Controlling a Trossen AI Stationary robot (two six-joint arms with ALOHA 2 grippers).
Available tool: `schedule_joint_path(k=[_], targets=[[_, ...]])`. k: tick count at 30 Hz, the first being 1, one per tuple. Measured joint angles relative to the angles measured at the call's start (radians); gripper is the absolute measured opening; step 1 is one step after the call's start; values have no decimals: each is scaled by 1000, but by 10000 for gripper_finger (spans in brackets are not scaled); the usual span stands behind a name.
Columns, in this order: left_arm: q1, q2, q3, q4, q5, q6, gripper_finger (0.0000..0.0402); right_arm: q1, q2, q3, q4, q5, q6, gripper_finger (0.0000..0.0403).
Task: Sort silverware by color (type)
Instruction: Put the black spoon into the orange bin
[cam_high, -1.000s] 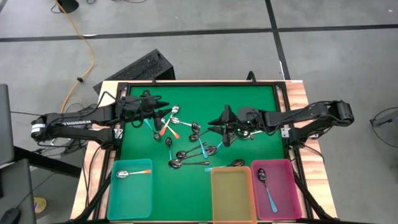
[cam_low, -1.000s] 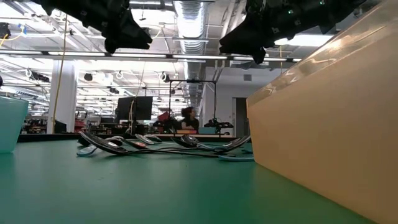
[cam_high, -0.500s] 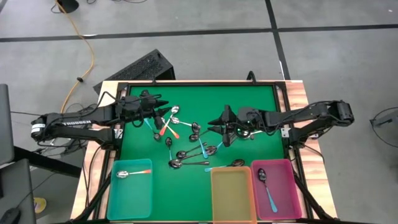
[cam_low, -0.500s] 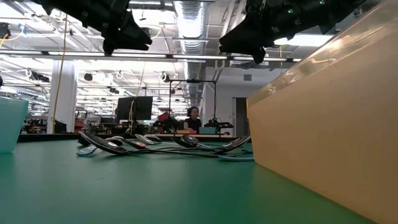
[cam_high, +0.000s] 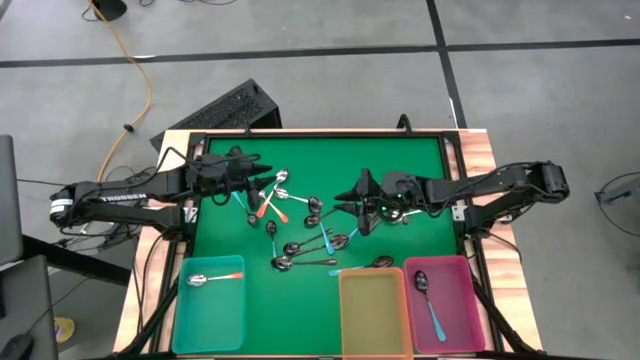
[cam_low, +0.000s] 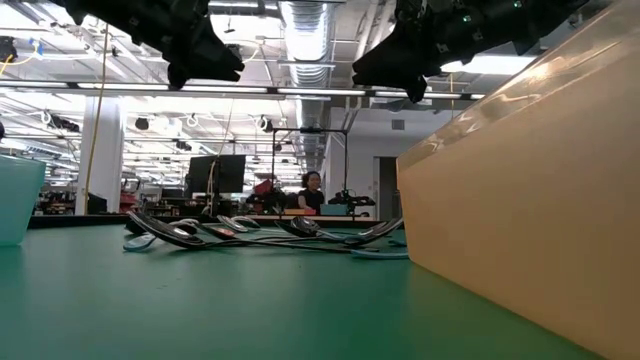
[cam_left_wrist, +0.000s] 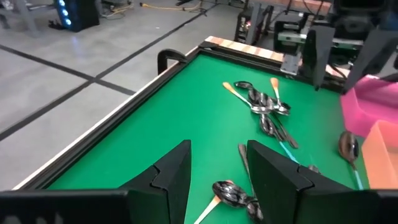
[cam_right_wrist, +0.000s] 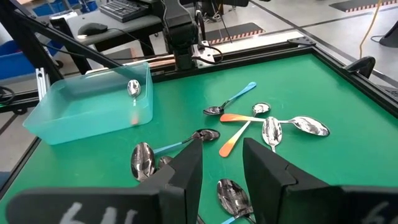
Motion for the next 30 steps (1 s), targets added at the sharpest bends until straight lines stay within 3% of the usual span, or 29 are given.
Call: schedule_joint_path(k=[14,24,30], targets=[[0,1,0,-159,9,85,145,0,0,0,0,1,0,127],[-1,94,1,-206,23,55,223,0,1,0,-1,1,0,127],[-1,129,1,-246,2,43,237,0,1,0,-16,1,0,127]])
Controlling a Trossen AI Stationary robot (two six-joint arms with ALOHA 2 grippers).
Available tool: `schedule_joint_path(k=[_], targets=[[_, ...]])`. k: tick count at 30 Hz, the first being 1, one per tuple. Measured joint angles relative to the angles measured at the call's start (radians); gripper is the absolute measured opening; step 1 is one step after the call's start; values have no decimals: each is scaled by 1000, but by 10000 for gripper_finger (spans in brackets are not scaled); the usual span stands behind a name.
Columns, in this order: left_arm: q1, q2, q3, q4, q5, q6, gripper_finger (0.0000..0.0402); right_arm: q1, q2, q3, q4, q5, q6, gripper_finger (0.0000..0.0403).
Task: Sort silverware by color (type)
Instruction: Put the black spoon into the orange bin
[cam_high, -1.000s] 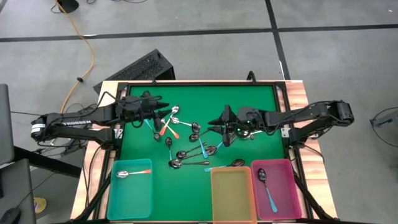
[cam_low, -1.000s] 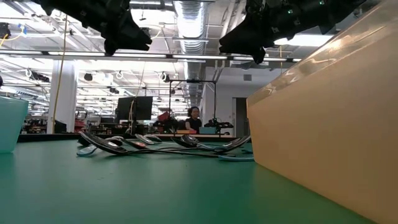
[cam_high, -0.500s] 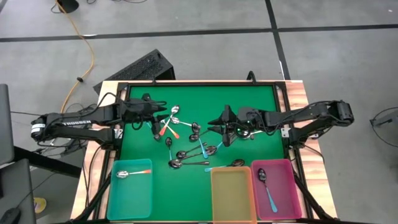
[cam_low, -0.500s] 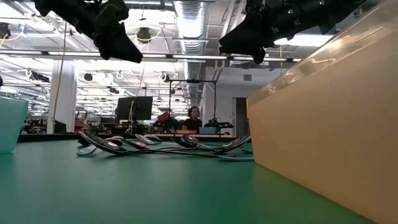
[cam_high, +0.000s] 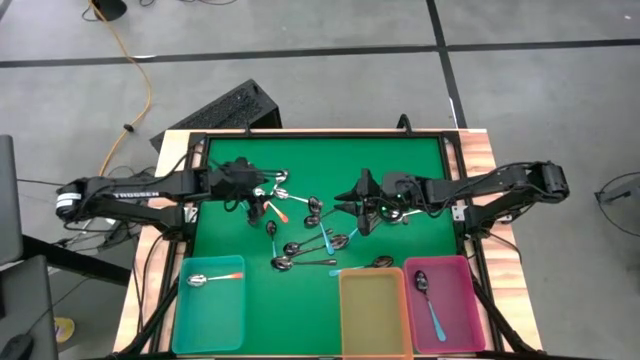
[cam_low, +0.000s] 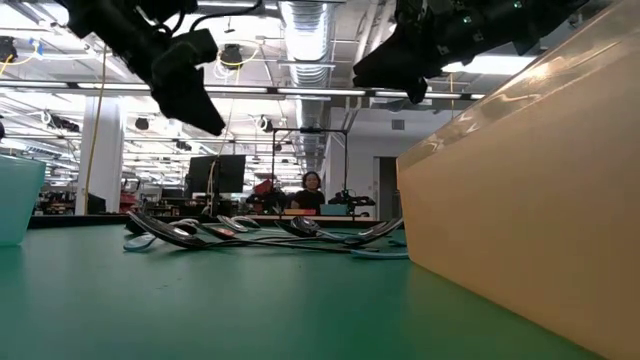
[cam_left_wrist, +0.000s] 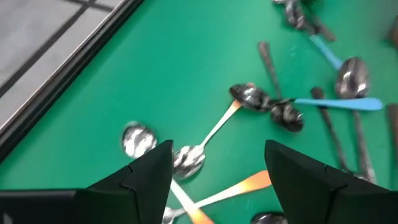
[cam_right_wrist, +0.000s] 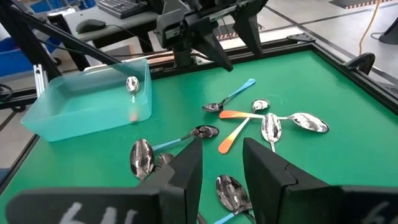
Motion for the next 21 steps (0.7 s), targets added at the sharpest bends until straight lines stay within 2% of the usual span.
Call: schedule_joint_path(k=[7,16,21], targets=[[-11,12,0,-132,-26,37,238,0,0,0,-5,1,0,127],[-82,40,0,-251,-140,-17,238,-6,0,0,-8,2,0,127],[-92,100,0,-239,-183,-271,238,-6,0,0,-9,2,0,127]])
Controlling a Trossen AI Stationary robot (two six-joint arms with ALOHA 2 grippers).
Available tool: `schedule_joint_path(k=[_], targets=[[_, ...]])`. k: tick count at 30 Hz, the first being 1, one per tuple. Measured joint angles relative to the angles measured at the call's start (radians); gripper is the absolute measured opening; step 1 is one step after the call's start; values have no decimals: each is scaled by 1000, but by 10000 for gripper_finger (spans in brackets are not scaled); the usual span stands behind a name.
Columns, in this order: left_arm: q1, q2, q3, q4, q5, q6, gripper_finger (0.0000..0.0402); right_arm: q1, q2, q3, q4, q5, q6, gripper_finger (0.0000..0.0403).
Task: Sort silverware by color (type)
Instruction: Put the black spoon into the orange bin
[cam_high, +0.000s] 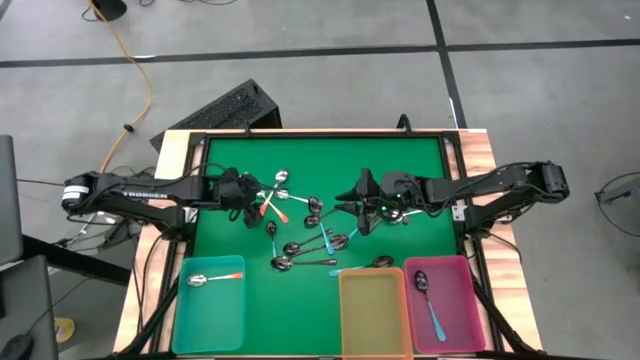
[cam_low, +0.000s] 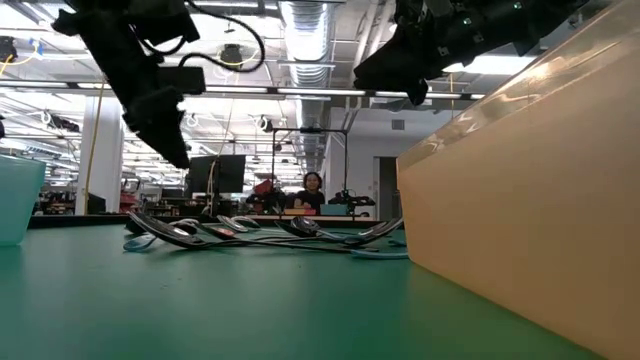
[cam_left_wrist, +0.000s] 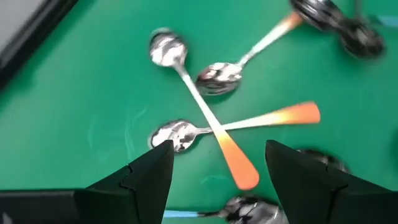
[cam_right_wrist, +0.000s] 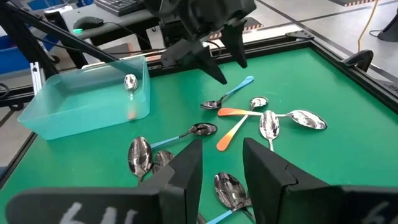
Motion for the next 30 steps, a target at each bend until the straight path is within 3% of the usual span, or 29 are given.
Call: schedule_joint_path(k=[4,11,18,30], targets=[[-1,58,0,-31,13,-208,238,0,0,0,-5,0,0,127],[-25,167,0,-68,-60,-401,238,0,0,0,-22,0,0,127],[-38,253,0,-83,-55,-579,238,0,0,0,-22,0,0,127],[-71,309,0,-123,-53,-762,238,0,0,0,-22,0,0,127]])
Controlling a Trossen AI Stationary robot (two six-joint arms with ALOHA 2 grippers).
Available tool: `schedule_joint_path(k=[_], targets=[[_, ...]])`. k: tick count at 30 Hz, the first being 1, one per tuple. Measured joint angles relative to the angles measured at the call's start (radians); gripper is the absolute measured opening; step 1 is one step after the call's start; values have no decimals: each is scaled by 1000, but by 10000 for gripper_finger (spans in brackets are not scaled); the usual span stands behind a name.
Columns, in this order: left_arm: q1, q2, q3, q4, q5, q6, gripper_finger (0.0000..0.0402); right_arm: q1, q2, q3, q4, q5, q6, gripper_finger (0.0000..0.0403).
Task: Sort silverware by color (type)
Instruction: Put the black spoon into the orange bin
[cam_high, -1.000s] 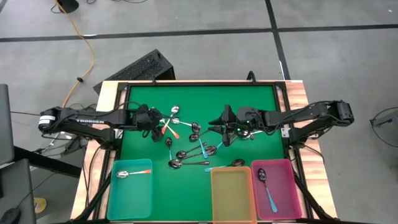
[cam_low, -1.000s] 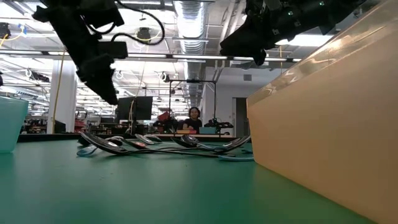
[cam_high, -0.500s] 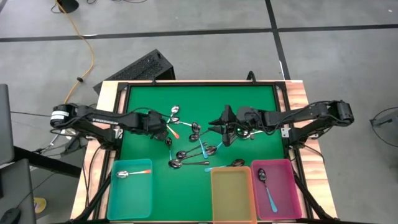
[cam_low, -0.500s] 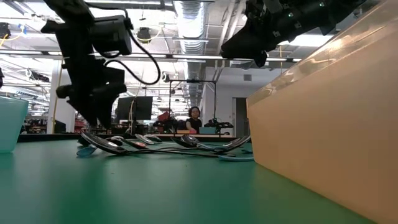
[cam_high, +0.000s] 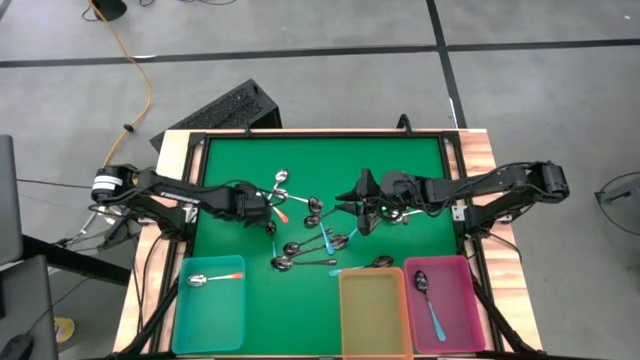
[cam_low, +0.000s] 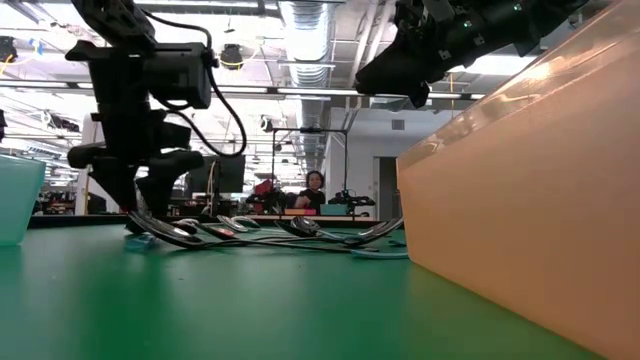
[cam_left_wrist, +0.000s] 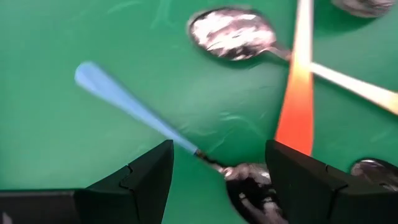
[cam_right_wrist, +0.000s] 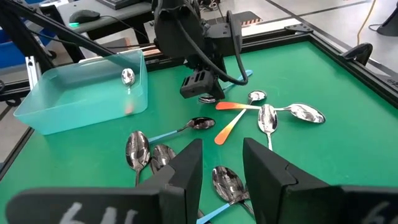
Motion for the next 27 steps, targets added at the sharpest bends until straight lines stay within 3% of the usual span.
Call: schedule_joint_path(k=[8,27], targets=[[-43,0,0,-47,-42,-136,238,2,0,0,-29,-1,0,127],[-32,2,0,-35,-92,-171,238,2,0,0,-30,-1,0,127]])
